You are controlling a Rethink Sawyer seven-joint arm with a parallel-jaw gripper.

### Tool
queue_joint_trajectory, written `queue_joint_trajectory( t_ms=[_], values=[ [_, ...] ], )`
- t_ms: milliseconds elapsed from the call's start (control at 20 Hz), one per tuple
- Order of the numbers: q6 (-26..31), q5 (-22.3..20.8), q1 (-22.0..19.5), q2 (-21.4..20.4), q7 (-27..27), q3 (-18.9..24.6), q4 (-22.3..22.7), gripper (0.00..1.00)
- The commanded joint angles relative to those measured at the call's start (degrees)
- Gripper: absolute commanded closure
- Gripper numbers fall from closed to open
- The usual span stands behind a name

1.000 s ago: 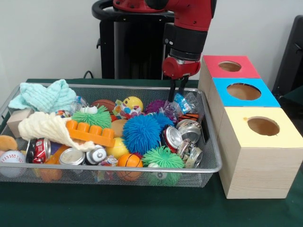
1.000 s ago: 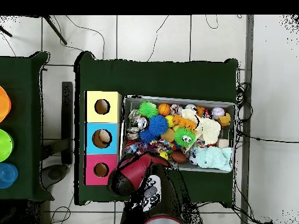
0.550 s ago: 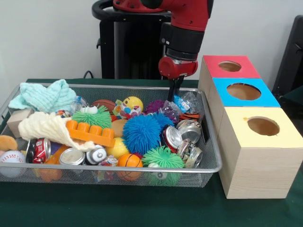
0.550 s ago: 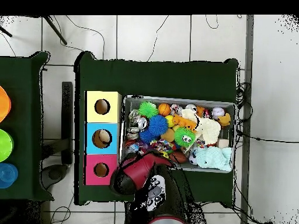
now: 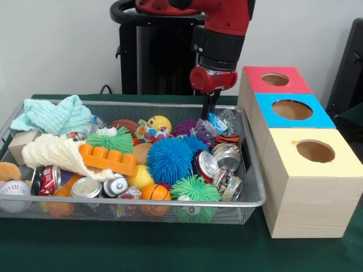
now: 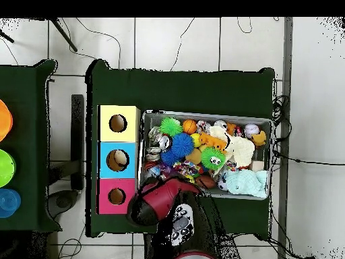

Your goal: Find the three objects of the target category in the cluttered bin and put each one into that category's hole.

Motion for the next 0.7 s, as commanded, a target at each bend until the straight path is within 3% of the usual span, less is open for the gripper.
queue_joint_trajectory(
  t_ms=[50, 400, 700],
  values=[
    [1.5, 3.4, -0.7, -0.5, 7.2, 7.2, 4.9, 1.0],
    [4.0, 6.6, -1.8, -7.0, 6.1, 9.8, 10.6, 1.0],
    [6.1, 8.0, -1.4, -10.3, 4.7, 10.3, 12.6, 1.0]
  ],
)
